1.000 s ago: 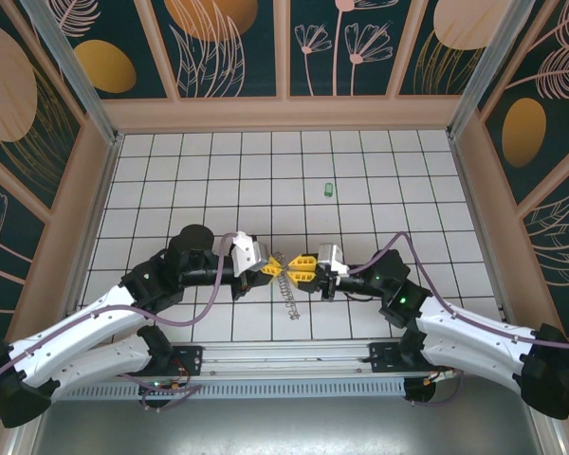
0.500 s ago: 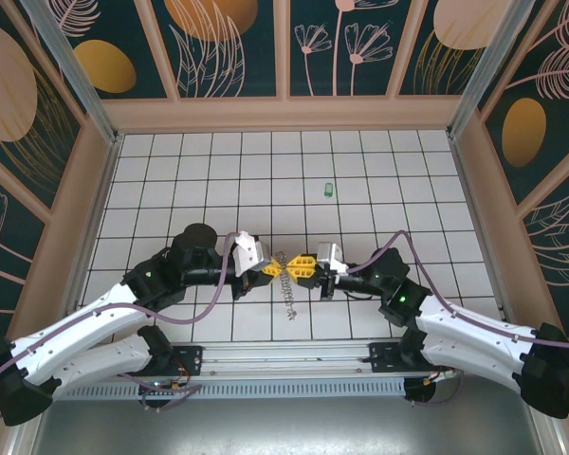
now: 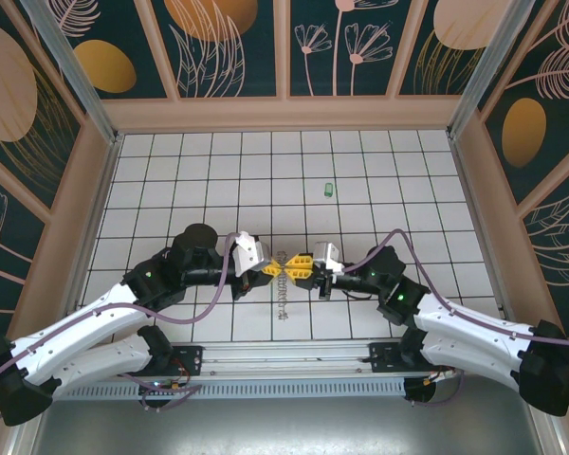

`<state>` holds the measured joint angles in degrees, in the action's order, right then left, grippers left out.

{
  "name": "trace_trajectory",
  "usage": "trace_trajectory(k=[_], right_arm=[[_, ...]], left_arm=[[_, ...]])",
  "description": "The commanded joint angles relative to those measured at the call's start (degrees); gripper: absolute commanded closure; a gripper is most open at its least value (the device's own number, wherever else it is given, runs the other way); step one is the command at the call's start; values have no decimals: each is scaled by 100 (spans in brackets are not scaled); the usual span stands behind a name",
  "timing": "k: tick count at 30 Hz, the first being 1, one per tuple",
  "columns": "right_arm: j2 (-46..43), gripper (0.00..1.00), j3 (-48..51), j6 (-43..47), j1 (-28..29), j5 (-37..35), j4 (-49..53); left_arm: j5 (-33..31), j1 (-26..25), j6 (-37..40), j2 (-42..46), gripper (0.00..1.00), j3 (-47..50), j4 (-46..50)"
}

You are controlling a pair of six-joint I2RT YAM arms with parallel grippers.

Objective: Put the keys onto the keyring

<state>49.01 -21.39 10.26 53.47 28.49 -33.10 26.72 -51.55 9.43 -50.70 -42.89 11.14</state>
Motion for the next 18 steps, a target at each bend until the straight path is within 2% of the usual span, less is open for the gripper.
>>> trace_trajectory(k=[1,4,9,11,13,18], right_arm=[[15,92,-217,63,32,-45,-19],[7,99,-221,83,32,-37,-11],[-41,100,-157,65,32,-50,-130],[-106,100,-54,-29,22,18,-358],[-155,100,40,-171,19,148,-659],[-65,100,222,-547,10,412,-1415]], left_arm=[[110,1,81,-2,100,-189,-208],[120,-4,68,-2,100,-185,-224],[179,-3,-29,157,100,-53,-492],[255,-2,-118,296,90,87,-745],[353,-3,-258,421,84,254,-1051],[482,-1,-548,560,83,566,-1592]])
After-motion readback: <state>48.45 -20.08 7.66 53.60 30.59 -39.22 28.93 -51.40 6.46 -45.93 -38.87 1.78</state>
